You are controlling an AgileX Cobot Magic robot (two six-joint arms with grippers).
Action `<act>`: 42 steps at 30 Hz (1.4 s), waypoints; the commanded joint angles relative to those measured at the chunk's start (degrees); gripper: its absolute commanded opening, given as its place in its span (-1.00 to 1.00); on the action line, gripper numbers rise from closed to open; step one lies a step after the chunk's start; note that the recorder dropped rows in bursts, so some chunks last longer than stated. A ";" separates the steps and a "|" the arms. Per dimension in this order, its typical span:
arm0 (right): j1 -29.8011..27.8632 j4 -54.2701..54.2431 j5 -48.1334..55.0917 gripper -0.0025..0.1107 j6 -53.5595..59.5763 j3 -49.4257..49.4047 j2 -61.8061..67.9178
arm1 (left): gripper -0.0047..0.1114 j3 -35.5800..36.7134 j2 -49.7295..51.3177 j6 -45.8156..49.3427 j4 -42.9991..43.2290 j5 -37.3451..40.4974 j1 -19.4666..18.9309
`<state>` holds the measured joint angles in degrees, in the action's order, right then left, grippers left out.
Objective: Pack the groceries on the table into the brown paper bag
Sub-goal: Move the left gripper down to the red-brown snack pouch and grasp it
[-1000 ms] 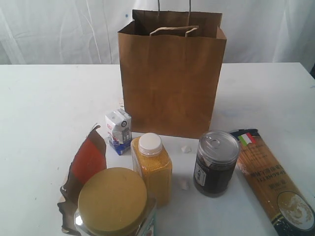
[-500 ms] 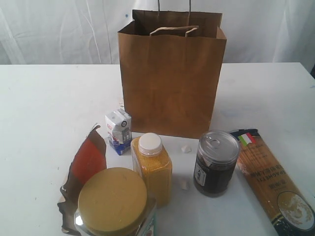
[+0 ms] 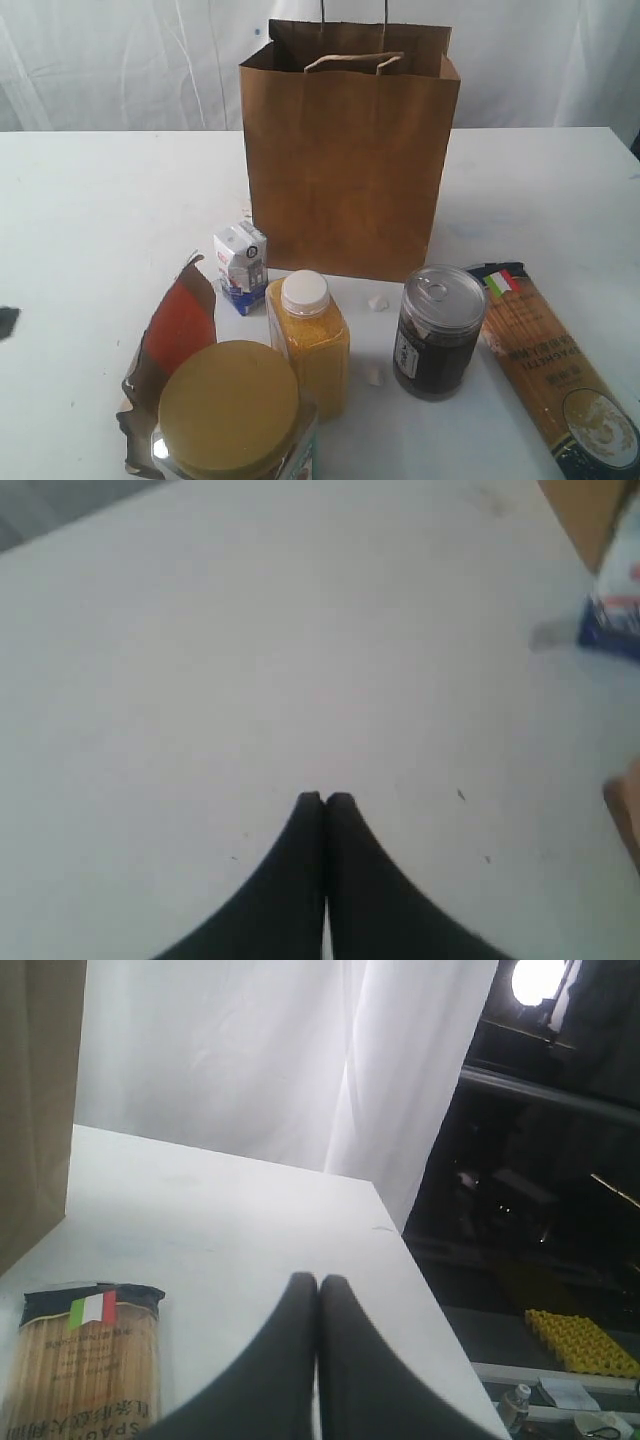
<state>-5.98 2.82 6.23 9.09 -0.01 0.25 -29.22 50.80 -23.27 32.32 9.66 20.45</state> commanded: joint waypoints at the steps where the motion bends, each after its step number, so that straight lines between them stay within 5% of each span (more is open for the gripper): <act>1: 0.20 0.03 0.19 -0.96 -0.33 0.01 -0.25 | -0.92 -7.81 9.49 3.90 -3.65 13.30 5.17; 6: 0.20 0.03 0.19 -0.96 -0.33 0.01 -0.25 | -0.92 -24.49 16.06 13.54 -14.30 37.51 6.66; 9: 0.20 0.03 0.19 -0.96 -0.33 0.01 -0.25 | -0.92 -31.64 16.92 24.39 -31.06 42.79 6.66; 12: 0.20 0.03 0.19 -0.96 -0.33 0.01 -0.25 | -0.92 -34.87 16.91 44.77 -48.57 45.37 6.66; 15: 0.20 0.03 0.19 -0.96 -0.33 0.01 -0.25 | -0.92 -34.99 16.91 51.52 -57.02 44.96 6.66; 20: 0.20 0.03 0.19 -0.96 -0.33 0.01 -0.25 | -0.67 -33.85 17.14 51.52 -53.63 41.98 6.66; 28: 0.20 0.03 0.19 -0.96 -0.33 0.01 -0.25 | 0.62 -27.81 19.98 51.09 -58.59 33.13 6.66; 36: 0.20 0.03 0.19 -0.96 -0.33 0.01 -0.25 | 0.65 -27.28 24.68 44.42 -55.14 30.42 6.66; 42: 0.20 0.03 0.19 -0.96 -0.33 0.01 -0.25 | 0.65 -27.28 27.48 34.49 -42.52 27.39 6.66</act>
<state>-5.98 2.82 6.37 8.99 -0.01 0.25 -57.00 77.31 15.42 -15.47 37.23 26.85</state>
